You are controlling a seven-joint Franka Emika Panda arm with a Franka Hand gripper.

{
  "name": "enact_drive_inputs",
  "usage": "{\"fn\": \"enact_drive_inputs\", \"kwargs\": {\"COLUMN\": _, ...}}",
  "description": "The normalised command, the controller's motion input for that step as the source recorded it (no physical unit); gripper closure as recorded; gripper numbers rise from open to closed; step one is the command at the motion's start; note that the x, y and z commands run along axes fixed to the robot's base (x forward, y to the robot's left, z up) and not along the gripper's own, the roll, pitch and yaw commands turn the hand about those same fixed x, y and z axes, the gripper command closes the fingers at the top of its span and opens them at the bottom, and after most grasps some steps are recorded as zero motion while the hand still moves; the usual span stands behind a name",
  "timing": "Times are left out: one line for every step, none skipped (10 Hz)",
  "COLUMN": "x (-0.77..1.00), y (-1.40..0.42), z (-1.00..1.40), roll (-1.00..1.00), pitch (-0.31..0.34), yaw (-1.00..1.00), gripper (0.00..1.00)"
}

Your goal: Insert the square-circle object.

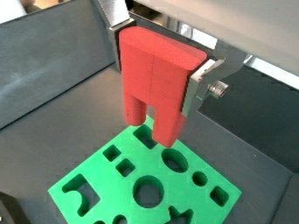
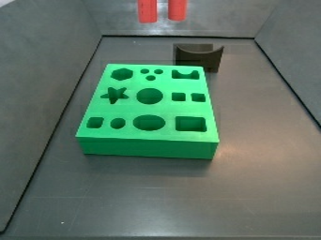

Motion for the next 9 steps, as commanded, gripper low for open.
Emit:
{"fn": "enact_drive_inputs", "kwargs": {"x": -0.29, "y": -0.48, "z": -1.0, "roll": 0.0, "pitch": -0.099, "yaw": -0.61, "gripper": 1.0}}
{"fn": "enact_drive_inputs", "kwargs": {"x": -0.29, "y": -0.49, "z": -1.0, "roll": 0.0, "pitch": -0.097, "yaw": -0.61, "gripper": 1.0}}
{"fn": "enact_drive_inputs", "kwargs": {"x": -0.29, "y": -0.47, "z": -1.0, "roll": 0.0, "pitch": -0.084, "yaw": -0.61, "gripper": 1.0}}
{"fn": "enact_drive_inputs", "kwargs": {"x": -0.39, "y": -0.26, "z": -1.0, "roll": 0.0, "pitch": -0.044, "yaw": -0.52, "gripper": 1.0}}
{"fn": "enact_drive_inputs", "kwargs": {"x": -0.57, "y": 0.0, "z": -1.0, "roll": 0.0, "pitch": -0.047, "yaw": -0.08, "gripper": 1.0}}
{"fn": "enact_drive_inputs", "kwargs": {"x": -0.48, "y": 0.06, "z": -1.0, "roll": 0.0, "pitch": -0.106, "yaw": 0.0, "gripper": 1.0}}
{"fn": "enact_drive_inputs", "kwargs": {"x": -0.39, "y": 0.08, "z": -1.0, "roll": 0.0, "pitch": -0.149, "yaw": 0.07, "gripper": 1.0}}
{"fn": "enact_drive_inputs", "kwargs": {"x": -0.31, "y": 0.04, "z": -0.92, "roll": -0.01, "pitch": -0.18, "yaw": 0.08, "gripper": 1.0}}
{"fn": "enact_drive_inputs", "kwargs": {"x": -0.21, "y": -0.04, "z": -0.83, "roll": 0.0, "pitch": -0.213, "yaw": 0.1, "gripper": 1.0}}
